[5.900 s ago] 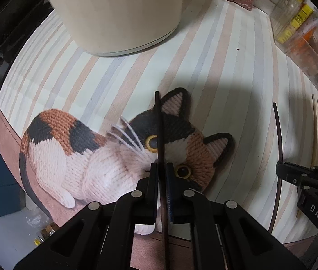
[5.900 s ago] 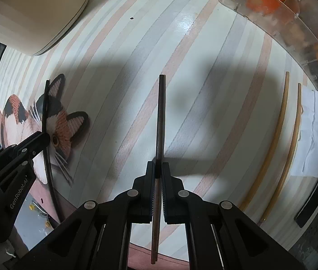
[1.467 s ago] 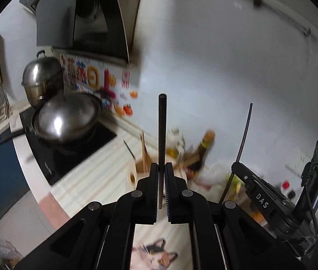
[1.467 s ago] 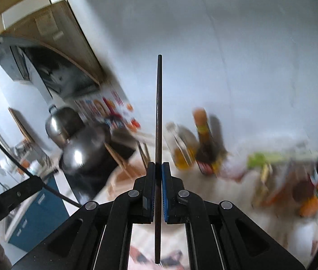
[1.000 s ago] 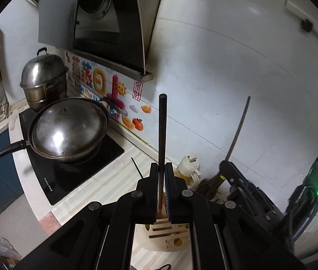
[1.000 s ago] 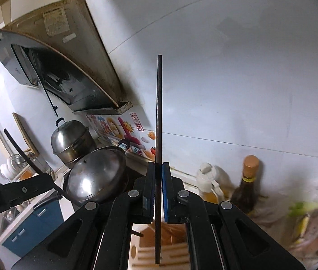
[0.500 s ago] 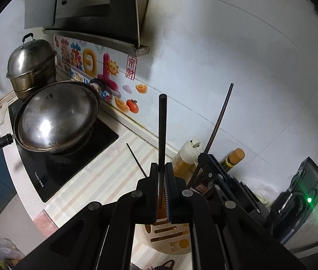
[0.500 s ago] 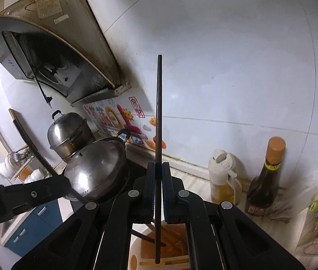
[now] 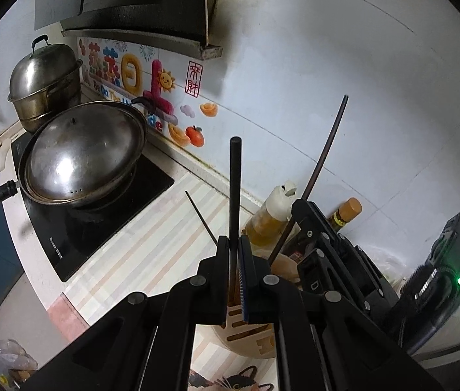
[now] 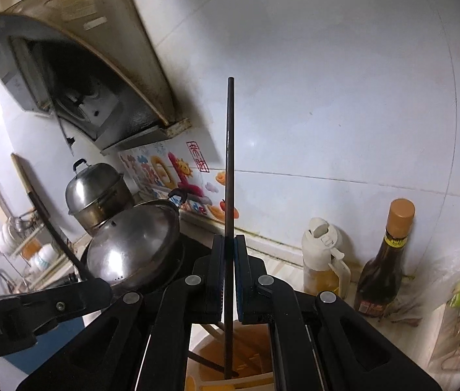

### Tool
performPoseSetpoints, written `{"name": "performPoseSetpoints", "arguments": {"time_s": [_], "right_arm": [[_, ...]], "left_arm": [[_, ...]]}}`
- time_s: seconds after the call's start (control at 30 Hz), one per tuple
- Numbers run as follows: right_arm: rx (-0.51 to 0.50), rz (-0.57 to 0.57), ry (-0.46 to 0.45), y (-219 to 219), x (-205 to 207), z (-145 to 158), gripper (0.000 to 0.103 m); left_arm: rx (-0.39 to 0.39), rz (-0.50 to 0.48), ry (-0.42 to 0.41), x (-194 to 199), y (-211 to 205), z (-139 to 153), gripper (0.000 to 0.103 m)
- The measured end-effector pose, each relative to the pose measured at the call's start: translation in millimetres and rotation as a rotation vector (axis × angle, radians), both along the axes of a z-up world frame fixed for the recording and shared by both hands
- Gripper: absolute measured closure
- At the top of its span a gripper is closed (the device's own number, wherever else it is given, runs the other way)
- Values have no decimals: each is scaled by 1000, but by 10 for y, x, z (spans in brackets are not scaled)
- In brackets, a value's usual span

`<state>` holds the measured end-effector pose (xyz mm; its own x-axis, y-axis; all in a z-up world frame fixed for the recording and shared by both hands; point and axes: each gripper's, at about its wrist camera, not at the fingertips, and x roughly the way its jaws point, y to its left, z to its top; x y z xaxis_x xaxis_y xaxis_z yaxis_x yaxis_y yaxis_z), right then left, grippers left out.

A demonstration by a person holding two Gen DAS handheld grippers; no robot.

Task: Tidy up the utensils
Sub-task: 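Open both tools to release the dark chopsticks into the holder, then lower the left tool onto a light wooden chopstick and close while the right tool grasps another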

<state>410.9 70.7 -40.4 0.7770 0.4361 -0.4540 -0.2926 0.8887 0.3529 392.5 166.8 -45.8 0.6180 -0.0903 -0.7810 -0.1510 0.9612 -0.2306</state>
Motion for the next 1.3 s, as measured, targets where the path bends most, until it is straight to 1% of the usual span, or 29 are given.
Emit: {"name": "performPoseSetpoints", "arguments": {"time_s": [0.17, 0.27, 0.37, 0.43, 0.47, 0.5, 0.53, 0.57, 0.6, 0.63, 0.7, 0.73, 0.8, 0.83, 0.9, 0.93, 0.97, 1.0, 1.07, 1.13, 1.2, 1.3], "right_arm": [[2, 21, 9, -21, -31, 3, 98], [-8, 71, 40, -34, -50, 13, 98], [9, 99, 69, -128, -106, 56, 97], [22, 111, 78, -214, -152, 109, 96], [28, 112, 81, -280, -191, 156, 92], [38, 111, 80, -346, -231, 203, 83], [42, 106, 76, -416, -282, 263, 79], [46, 103, 73, -466, -318, 307, 70], [56, 98, 66, -552, -379, 368, 64], [59, 85, 63, -642, -444, 422, 60], [70, 66, 59, -805, -560, 496, 45], [62, 42, 63, -899, -635, 524, 42], [53, 10, 65, -1054, -764, 547, 28], [41, -15, 68, -1137, -839, 545, 24], [18, -61, 72, -1312, -1029, 506, 13], [2, -84, 78, -1376, -1100, 476, 11], [-17, -113, 89, -1461, -1208, 426, 5], [-25, -129, 98, -1530, -1292, 372, 2], [-61, -185, 124, -1677, -1471, 228, 1], [-92, -248, 157, -1857, -1658, 45, 0], [-101, -286, 212, -2050, -1803, -152, 0], [-102, -353, 327, -2419, -2015, -482, 0]], "left_arm": [[-14, -4, 7, -25, -16, -27, 100], [-39, -1, 12, -49, -4, -15, 99], [-68, 21, 7, -106, 35, 44, 97], [-63, 32, -1, -149, 44, 103, 96], [-53, 40, -12, -192, 51, 151, 92], [-43, 48, -19, -227, 49, 182, 87], [-33, 55, -25, -265, 50, 217, 65], [-19, 69, -41, -323, 58, 261, 37], [-8, 83, -52, -368, 68, 289, 25], [5, 95, -65, -420, 75, 314, 18], [30, 113, -83, -533, 83, 346, 18], [35, 115, -82, -576, 84, 344, 18], [48, 117, -85, -686, 72, 328, 8], [54, 118, -89, -731, 62, 315, 0], [71, 116, -101, -868, 6, 271, 0], [92, 120, -101, -937, -36, 233, 0], [119, 125, -97, -999, -88, 185, 0], [136, 128, -94, -1035, -129, 140, 0], [156, 117, -92, -1149, -253, 15, 0], [166, 87, -69, -1245, -418, -160, 0], [169, 49, -22, -1325, -609, -394, 0], [175, -29, 68, -1364, -920, -779, 0]]}}
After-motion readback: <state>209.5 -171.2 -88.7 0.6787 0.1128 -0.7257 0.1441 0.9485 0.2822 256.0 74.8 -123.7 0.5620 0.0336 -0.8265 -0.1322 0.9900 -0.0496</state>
